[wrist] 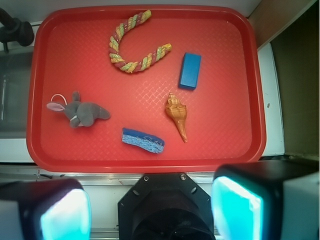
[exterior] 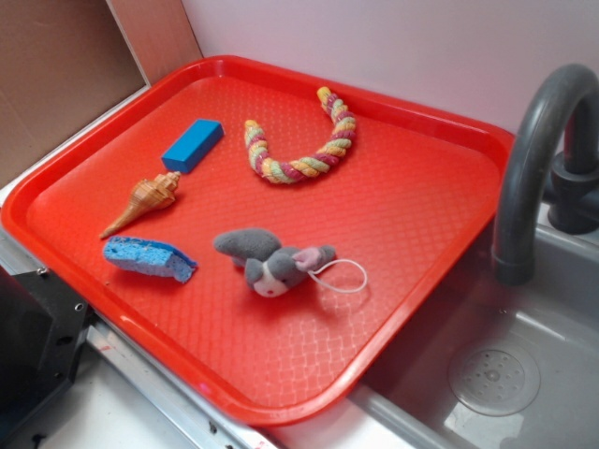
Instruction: Grab the blue block.
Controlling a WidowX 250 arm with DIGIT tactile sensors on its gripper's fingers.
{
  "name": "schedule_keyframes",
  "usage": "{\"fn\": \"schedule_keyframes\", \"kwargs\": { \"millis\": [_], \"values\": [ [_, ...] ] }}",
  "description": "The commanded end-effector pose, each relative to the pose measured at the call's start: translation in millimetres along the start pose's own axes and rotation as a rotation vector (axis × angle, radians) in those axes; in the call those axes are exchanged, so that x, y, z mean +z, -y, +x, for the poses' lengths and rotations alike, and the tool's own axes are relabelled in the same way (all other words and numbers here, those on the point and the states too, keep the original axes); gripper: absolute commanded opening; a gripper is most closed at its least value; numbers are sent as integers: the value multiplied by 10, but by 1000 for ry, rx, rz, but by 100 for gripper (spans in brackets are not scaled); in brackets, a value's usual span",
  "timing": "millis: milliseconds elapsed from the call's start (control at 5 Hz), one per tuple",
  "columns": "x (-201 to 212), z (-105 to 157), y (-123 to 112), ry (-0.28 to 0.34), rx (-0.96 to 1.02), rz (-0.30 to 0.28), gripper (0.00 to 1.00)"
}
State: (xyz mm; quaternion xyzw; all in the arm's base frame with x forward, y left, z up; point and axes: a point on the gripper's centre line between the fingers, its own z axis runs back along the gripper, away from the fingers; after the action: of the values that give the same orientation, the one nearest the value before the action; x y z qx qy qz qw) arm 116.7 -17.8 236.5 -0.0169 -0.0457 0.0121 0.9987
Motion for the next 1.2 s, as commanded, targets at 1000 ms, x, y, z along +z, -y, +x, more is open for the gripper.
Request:
{"fn": "schedule_keyframes", "kwargs": {
  "millis": [1000],
  "values": [
    [-973, 821, -490, 98, 306, 49, 100]
  ]
}}
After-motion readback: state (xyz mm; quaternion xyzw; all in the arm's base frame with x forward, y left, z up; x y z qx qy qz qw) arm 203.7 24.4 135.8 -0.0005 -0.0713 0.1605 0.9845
